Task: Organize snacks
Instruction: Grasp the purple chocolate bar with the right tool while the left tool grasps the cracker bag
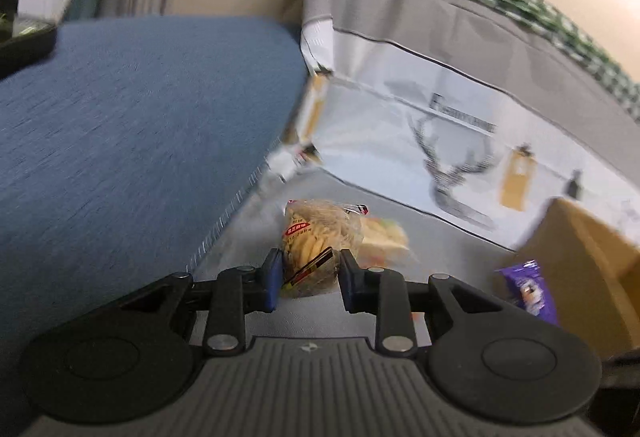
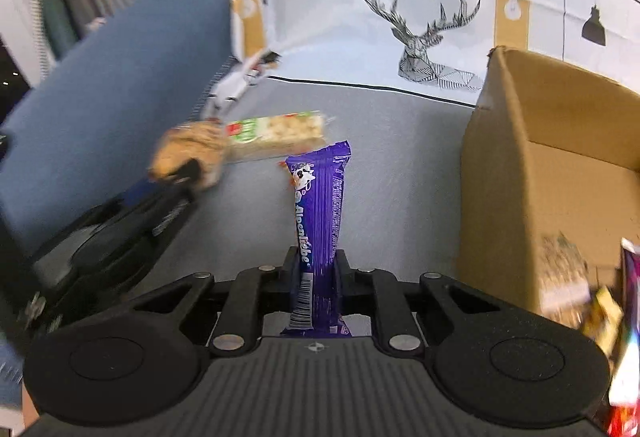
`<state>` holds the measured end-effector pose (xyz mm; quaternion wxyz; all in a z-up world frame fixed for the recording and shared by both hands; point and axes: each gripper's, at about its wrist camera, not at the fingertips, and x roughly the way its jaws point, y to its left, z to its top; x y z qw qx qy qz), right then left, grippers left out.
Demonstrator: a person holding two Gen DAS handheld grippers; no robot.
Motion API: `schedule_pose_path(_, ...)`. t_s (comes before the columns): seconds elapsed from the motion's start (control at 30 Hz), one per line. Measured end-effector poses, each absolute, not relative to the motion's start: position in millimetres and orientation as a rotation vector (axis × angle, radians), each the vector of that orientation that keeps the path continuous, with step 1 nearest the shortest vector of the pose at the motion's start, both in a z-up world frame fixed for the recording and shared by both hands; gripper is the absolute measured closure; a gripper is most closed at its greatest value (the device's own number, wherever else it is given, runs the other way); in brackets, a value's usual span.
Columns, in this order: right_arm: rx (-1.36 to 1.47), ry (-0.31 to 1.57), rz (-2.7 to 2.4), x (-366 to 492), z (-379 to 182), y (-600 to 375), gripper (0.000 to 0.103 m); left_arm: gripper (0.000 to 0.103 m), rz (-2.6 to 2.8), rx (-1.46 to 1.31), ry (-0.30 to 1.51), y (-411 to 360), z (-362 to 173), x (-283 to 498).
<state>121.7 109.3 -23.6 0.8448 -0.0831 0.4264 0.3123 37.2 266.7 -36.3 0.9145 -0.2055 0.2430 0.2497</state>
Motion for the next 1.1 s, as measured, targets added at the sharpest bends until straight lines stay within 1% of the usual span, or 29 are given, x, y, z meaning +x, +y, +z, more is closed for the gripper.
schedule_pose_path(0.13,-0.185,0.844,0.728,77.8,-12.8,79.9,0.086,0.071,0.455,-0.484,0.568,252.8,-22.8,3.3)
schedule_pose_path(0.23,-0.2,0.799,0.785,45.7,-14.5,58.7,0.086,0.071,0.382,-0.563,0.619,248.9,-19.2,-13.1)
schedule_pose_path(0.4,-0.186,0.751,0.824,11.8,-48.4,34.4,0.086,0.071,0.283,-0.699,0.764,260.2,-27.2,-24.3)
schedule_pose_path(0.53,-0.2,0.807,0.777,11.2,-77.5,32.6,0.086,0.07,0.222,-0.72,0.874,271.8,-40.1,-23.7)
schedule_pose_path(0.63,-0.228,0.79,0.762,17.2,-82.7,35.6,0.086,0.063,0.209,-0.779,0.876,278.7,-48.4,-24.3)
schedule_pose_path(0.7,-0.224,0.811,0.746,23.2,-88.4,33.1,0.086,0.054,0.214,-0.795,0.88,278.4,-52.7,-23.7)
schedule_pose_path(0.8,-0.195,0.87,0.734,30.2,-99.2,29.8,0.085,0.048,0.253,-0.809,0.86,278.4,-54.0,-23.7)
schedule_pose_path(0.83,-0.194,0.874,0.736,31.4,-101.3,30.0,0.085,0.047,0.26,-0.814,0.856,278.4,-54.5,-23.8)
schedule_pose_path(0.9,-0.206,0.866,0.744,30.3,-103.3,32.4,0.083,0.041,0.273,-0.819,0.855,279.0,-54.7,-23.0)
schedule_pose_path(0.97,-0.227,0.854,0.751,27.5,-103.5,33.7,0.082,0.039,0.268,-0.816,0.868,279.2,-55.7,-20.6)
schedule_pose_path(1.1,-0.244,0.852,0.759,27.6,-103.8,35.4,0.081,0.038,0.239,-0.813,0.868,277.4,-56.8,-18.5)
